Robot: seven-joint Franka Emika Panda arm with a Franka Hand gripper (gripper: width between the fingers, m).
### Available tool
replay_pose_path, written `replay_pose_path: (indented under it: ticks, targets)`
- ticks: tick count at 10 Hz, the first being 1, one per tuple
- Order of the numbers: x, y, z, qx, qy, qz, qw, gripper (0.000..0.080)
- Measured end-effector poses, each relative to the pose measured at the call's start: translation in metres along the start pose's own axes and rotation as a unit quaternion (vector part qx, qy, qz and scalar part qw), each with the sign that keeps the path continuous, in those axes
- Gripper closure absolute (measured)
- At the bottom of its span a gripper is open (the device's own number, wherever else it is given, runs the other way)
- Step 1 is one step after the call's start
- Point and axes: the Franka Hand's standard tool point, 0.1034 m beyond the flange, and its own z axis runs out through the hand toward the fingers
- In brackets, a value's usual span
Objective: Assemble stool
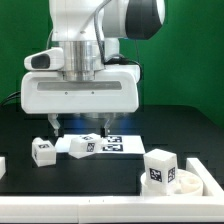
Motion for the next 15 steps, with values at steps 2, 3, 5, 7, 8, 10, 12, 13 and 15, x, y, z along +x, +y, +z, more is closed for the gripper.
replay_pose_path:
  ticks: [2,3,5,7,8,10,12,13,15]
  targets:
    - [-0.007,0.012,0.006,-0.002,-0.008,-0.074,0.997,0.0150]
    - [-0.011,0.025,0.009,-0.006,-0.013,-0.141,0.990,0.0150]
    - [-0.017,0.050,0.013,-0.009,-0.023,-0.188,0.982,0.0150]
    - [-0.017,0.047,0.013,-0.008,-0.029,-0.190,0.981,0.0150]
    - [-0.018,0.049,0.014,-0.008,-0.030,-0.189,0.981,0.0150]
    - [-0.021,0.057,0.023,-0.011,-0.112,-0.182,0.977,0.0150]
    - [-0.013,0.049,0.019,-0.028,-0.177,-0.157,0.971,0.0150]
    - [-0.014,0.046,0.021,-0.024,-0.198,-0.158,0.967,0.0150]
    - [-0.017,0.044,0.026,-0.017,-0.249,-0.156,0.956,0.0150]
